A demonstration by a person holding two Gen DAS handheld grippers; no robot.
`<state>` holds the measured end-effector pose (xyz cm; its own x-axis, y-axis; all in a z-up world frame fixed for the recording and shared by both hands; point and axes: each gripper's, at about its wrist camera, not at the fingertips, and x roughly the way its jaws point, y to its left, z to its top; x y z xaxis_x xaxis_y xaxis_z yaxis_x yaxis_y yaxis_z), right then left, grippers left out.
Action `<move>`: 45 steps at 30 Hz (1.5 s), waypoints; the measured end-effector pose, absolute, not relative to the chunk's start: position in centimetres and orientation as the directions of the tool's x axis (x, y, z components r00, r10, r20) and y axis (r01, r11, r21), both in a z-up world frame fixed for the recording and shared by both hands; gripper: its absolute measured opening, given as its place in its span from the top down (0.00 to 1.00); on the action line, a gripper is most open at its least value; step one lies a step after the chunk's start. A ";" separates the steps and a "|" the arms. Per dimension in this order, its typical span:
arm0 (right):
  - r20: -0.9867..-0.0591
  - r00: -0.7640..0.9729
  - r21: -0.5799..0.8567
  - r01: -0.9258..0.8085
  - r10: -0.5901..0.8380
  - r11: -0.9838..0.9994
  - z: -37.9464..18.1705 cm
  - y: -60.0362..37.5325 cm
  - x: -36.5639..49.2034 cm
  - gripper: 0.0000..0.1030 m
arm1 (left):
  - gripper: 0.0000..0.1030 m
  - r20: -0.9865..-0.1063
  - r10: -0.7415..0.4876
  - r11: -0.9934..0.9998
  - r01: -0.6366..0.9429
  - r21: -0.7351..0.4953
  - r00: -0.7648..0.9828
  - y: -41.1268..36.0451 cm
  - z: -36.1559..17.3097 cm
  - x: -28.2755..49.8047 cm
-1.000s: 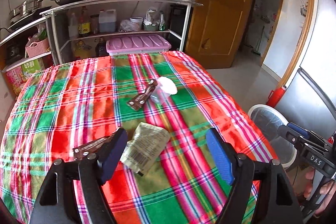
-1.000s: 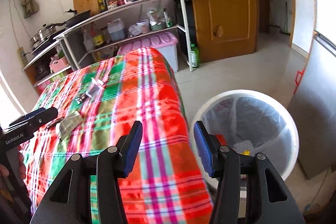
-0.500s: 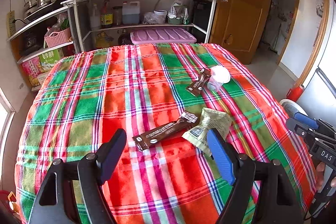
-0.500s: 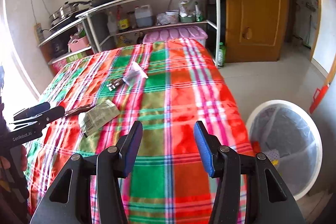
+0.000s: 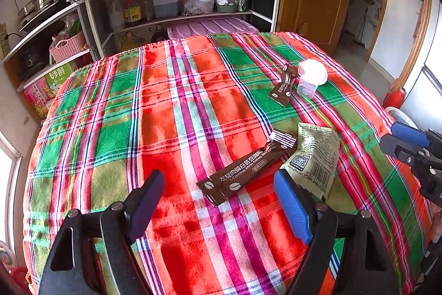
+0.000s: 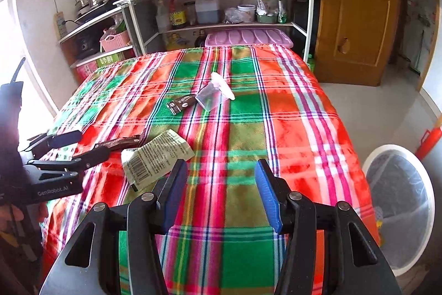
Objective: Collect trash
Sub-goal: 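Return both tools to the table toward the brown wrapper and second cup, then grasp the second clear cup with the right gripper while the left grasps the brown wrapper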
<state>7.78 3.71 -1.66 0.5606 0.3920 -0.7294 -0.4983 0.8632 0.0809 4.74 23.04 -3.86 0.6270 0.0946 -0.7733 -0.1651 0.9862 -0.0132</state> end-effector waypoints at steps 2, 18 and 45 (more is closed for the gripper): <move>-0.732 0.558 0.078 -0.501 0.390 0.862 -1.8 4.2 8.0 0.50 | 0.20 -0.778 0.092 0.989 -0.147 -0.001 0.622 22.9 -4.1 5.3; -0.745 0.544 0.093 -0.487 0.384 0.869 -2.5 5.3 11.0 0.50 | 0.27 -0.790 0.052 0.996 -0.089 -0.003 0.611 22.6 -4.6 7.0; -0.775 0.511 0.173 -0.395 0.372 0.902 -4.0 10.1 19.7 0.50 | 0.43 -0.779 0.031 0.993 -0.108 -0.047 0.626 23.8 -4.7 8.0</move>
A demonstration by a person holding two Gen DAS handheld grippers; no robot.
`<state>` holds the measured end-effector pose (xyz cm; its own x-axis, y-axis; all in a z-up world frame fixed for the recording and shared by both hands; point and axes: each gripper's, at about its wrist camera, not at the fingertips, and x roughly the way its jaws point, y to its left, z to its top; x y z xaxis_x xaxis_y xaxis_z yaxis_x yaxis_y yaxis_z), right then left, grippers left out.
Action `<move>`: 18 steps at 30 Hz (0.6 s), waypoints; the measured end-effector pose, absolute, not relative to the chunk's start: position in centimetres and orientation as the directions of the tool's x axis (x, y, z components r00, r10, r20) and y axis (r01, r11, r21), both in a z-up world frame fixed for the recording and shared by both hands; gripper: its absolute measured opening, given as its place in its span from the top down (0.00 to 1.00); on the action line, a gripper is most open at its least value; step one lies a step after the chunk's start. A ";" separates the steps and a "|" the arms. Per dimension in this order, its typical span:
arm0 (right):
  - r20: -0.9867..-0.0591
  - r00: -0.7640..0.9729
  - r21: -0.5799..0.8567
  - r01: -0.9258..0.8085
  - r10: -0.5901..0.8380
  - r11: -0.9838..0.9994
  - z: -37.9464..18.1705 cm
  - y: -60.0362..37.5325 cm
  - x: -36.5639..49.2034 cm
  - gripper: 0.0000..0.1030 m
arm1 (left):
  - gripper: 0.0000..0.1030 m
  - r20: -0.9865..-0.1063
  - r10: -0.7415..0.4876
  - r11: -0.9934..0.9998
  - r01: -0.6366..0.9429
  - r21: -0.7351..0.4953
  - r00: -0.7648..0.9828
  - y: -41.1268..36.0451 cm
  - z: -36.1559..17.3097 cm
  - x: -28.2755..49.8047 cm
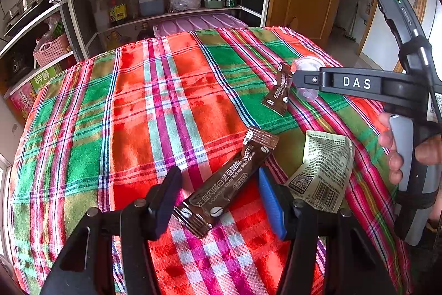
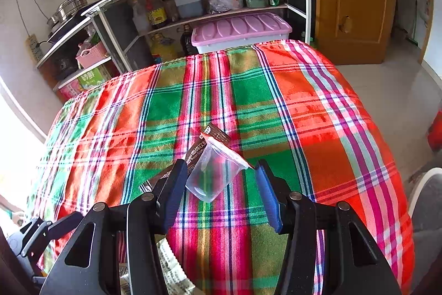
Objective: Collect trash
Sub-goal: 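Grasp the second clear cup with the right gripper while the left grasps the brown wrapper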
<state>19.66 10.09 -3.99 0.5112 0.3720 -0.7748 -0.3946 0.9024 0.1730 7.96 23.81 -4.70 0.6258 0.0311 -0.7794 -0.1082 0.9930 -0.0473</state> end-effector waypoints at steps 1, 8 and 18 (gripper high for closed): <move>-0.779 0.506 0.175 -0.391 0.369 0.904 -4.1 10.1 19.8 0.50 | 0.43 -0.779 0.029 0.993 -0.109 -0.051 0.626 23.9 -4.7 8.0; -0.784 0.502 0.173 -0.388 0.365 0.905 -4.5 9.9 20.1 0.50 | 0.45 -0.779 0.036 0.993 -0.112 -0.045 0.626 24.1 -4.8 8.0; -0.775 0.509 0.175 -0.398 0.376 0.900 -4.5 9.7 19.9 0.71 | 0.66 -0.776 0.061 0.991 -0.129 -0.027 0.628 24.2 -4.7 8.1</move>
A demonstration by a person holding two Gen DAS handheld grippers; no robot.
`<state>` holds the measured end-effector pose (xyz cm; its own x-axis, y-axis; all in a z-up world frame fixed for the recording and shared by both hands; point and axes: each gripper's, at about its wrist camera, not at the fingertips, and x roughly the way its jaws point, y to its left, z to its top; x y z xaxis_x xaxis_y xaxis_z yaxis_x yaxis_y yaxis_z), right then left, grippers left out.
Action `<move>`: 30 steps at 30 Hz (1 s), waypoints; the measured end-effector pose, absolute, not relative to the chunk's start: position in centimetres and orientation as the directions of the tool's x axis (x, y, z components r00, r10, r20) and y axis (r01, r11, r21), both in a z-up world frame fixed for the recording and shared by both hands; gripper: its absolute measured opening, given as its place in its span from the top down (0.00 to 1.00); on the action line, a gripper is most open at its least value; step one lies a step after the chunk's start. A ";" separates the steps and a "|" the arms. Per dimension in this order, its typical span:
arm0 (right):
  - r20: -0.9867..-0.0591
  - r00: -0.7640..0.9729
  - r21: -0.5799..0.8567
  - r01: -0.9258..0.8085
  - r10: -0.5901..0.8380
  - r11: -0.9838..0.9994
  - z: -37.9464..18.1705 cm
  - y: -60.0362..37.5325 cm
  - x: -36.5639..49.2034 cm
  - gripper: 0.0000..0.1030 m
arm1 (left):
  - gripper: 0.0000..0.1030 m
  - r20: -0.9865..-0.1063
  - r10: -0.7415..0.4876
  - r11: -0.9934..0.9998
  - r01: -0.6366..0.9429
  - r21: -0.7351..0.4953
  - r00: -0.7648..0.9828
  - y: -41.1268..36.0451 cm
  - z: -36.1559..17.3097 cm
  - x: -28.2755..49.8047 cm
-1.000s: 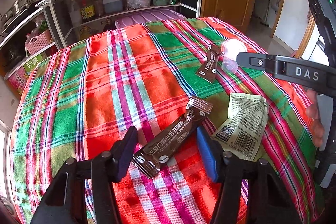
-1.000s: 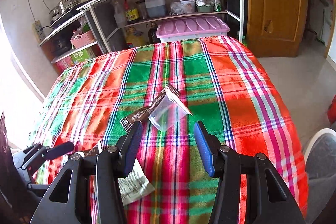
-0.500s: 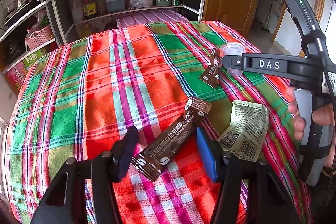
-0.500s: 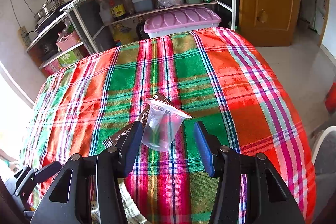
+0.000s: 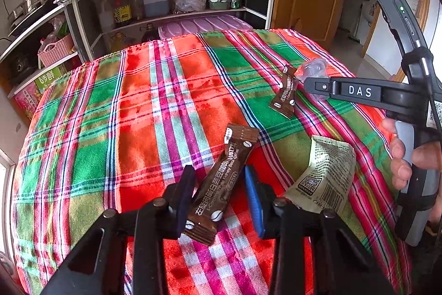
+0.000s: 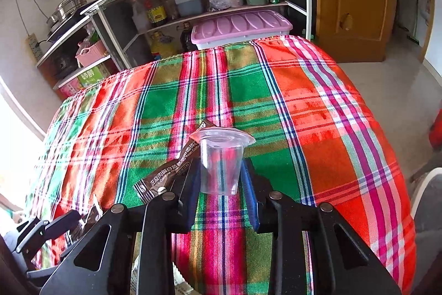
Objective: Collect trash
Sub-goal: 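Grasp the second clear cup with the right gripper while the left grasps the brown wrapper, then carry the clear cup and brown wrapper over the bin and open both grippers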
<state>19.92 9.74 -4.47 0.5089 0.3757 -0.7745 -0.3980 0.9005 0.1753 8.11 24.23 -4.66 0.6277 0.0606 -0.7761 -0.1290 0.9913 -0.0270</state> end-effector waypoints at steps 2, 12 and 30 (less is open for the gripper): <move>-0.772 0.513 0.175 -0.397 0.376 0.901 -4.5 9.6 19.9 0.71 | 0.70 -0.776 0.064 0.991 -0.132 -0.025 0.628 24.3 -4.6 8.1; -0.763 0.520 0.176 -0.405 0.384 0.897 -4.1 9.0 19.1 0.71 | 0.79 -0.772 0.065 0.990 -0.139 -0.031 0.633 24.5 -4.5 7.8; -0.712 0.568 0.166 -0.436 0.414 0.884 -1.5 6.1 15.2 0.72 | 0.79 -0.721 0.070 0.990 -0.139 -0.038 0.690 22.7 -0.5 5.5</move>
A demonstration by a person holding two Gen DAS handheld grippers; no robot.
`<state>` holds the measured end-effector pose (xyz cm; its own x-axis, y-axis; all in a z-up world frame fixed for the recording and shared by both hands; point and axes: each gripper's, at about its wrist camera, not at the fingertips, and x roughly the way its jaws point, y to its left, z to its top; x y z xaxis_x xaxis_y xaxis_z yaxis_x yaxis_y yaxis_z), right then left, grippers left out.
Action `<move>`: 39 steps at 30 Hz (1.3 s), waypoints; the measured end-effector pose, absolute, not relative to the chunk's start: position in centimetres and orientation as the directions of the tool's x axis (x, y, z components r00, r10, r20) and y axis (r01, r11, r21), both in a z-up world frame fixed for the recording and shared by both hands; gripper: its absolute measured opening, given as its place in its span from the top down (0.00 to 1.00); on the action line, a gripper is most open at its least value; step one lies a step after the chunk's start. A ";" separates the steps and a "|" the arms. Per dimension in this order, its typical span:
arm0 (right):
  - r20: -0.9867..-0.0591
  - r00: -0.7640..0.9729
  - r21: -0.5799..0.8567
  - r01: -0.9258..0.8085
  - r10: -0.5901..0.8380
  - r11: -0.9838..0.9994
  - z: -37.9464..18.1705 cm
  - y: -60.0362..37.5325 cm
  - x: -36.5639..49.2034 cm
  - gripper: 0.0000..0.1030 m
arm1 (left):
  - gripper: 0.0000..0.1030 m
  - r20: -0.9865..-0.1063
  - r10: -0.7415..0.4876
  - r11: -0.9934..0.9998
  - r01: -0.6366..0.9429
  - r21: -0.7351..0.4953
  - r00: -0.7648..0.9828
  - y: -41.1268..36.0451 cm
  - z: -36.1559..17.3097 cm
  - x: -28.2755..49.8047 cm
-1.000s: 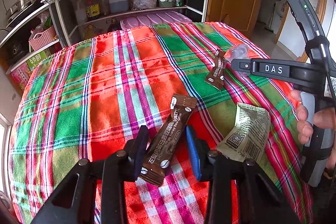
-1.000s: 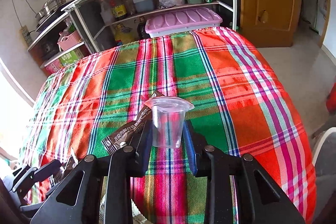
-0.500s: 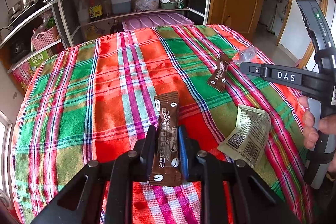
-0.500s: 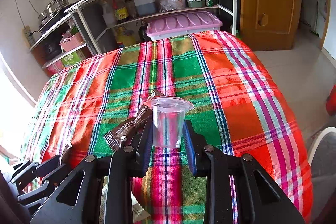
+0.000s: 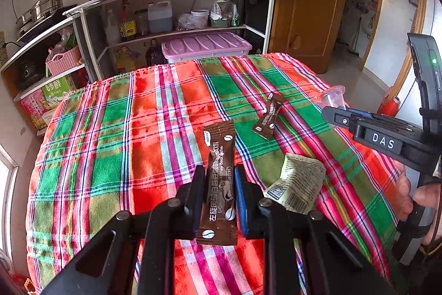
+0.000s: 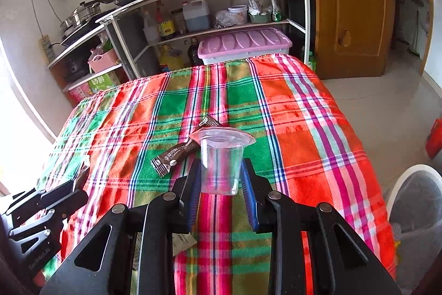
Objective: Collect trash
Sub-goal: 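Carry the clear cup and brown wrapper over the bin and open both grippers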
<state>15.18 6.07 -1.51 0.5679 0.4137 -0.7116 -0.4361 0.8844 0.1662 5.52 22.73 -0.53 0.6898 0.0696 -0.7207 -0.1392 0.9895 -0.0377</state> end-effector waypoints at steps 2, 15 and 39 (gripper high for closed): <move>-0.703 0.577 0.169 -0.432 0.415 0.886 -1.0 5.2 14.5 0.72 | 0.79 -0.712 0.067 0.990 -0.134 -0.038 0.699 22.1 0.0 5.2; -0.659 0.638 0.153 -0.404 0.398 0.902 1.3 -0.8 10.4 0.72 | 0.79 -0.669 0.007 0.998 -0.052 -0.047 0.744 16.1 2.8 4.2; -0.674 0.721 0.117 -0.108 0.159 0.987 1.1 -20.1 9.2 0.72 | 0.79 -0.685 -0.262 0.960 0.259 -0.110 0.680 -2.3 2.6 10.3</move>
<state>9.21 -20.12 1.07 0.7212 0.1592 -0.6742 -0.1082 0.9872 0.1174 10.27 -2.30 2.58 0.6802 -0.2622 -0.6846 0.2589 0.9596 -0.1104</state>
